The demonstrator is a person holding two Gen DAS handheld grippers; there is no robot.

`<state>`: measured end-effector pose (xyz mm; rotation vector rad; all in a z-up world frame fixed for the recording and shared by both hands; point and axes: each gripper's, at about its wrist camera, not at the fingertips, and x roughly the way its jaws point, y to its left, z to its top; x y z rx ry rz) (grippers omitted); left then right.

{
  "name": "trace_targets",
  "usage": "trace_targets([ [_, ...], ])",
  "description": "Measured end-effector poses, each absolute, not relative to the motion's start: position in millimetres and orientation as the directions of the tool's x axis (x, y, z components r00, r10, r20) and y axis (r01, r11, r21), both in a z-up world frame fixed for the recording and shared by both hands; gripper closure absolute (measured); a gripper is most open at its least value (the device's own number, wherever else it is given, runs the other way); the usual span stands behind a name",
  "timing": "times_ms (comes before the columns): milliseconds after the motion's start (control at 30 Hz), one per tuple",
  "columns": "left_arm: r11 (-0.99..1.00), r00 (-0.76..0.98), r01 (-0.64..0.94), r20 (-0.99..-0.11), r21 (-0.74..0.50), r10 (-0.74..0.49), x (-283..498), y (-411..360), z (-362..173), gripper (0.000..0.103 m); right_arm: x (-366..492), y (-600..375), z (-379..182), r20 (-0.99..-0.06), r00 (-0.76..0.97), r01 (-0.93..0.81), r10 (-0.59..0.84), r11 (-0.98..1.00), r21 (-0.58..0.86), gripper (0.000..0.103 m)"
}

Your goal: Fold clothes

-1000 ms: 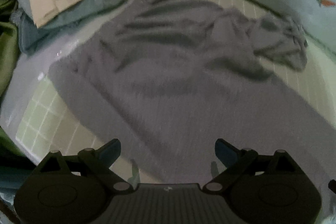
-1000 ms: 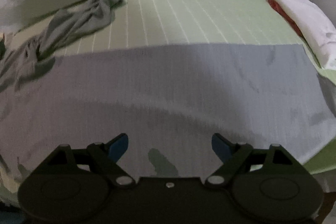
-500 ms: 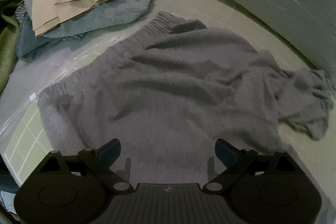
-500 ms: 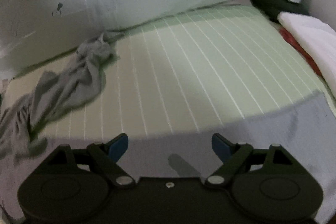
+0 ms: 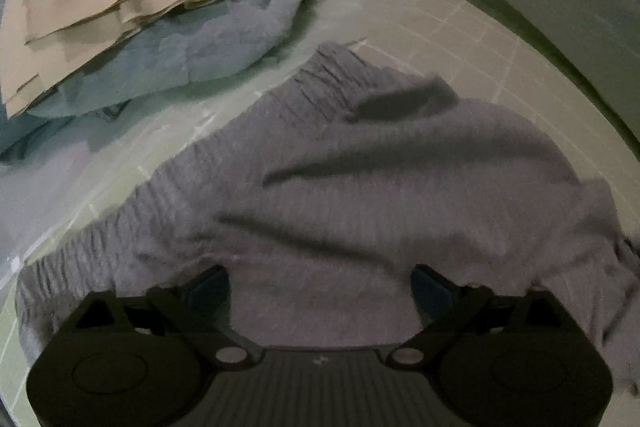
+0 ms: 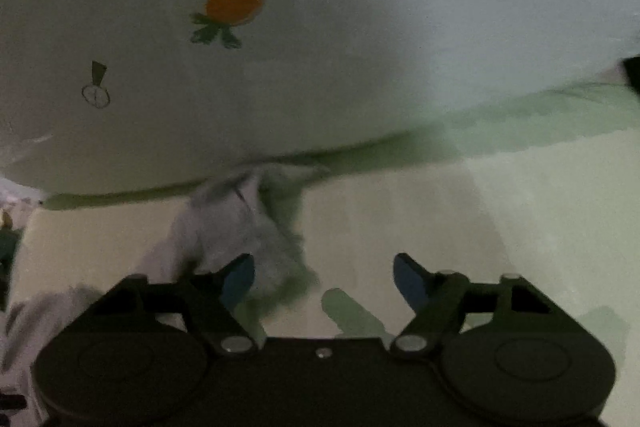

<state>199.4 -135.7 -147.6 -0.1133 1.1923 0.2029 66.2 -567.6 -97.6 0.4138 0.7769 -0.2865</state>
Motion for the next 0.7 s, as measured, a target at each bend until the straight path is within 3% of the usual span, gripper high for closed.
trace_targets([
  [233,0.977,0.387,-0.207,-0.914,0.042,0.121,215.8,-139.7,-149.1,0.0,129.2,-568.4,-122.6,-0.703,0.708,0.294,0.059,0.881,0.37,0.041],
  [267,0.976,0.385,-0.213,-0.915,0.037,0.118,217.9,-138.7,-149.2,0.0,133.9,-569.2,-126.7,-0.709,0.701,0.292,0.07,0.879,0.376,0.053],
  [300,0.975,0.383,-0.219,-0.916,0.037,0.121,219.8,-138.9,-149.0,0.0,137.1,-570.3,-130.0,-0.714,0.695,0.29,0.079,0.879,0.379,0.08],
  [333,0.974,0.381,-0.226,-0.916,0.037,0.123,221.8,-139.1,-148.9,0.0,140.2,-571.5,-133.3,-0.719,0.689,0.289,0.087,0.878,0.382,0.094],
  [367,0.972,0.381,-0.233,-0.916,0.038,0.127,224.5,-139.7,-148.8,0.0,138.3,-574.5,-133.3,-0.718,0.692,0.295,0.079,0.877,0.38,0.098],
  [500,0.967,0.381,-0.253,-0.915,0.036,0.133,227.2,-140.4,-148.8,0.0,104.5,-599.0,-116.4,-0.694,0.718,0.37,-0.046,0.87,0.326,0.099],
  [700,0.968,0.389,-0.248,-0.912,0.033,0.131,225.2,-138.4,-149.6,0.0,-5.2,-672.1,-75.8,-0.671,0.623,0.651,-0.403,0.742,0.158,0.101],
])
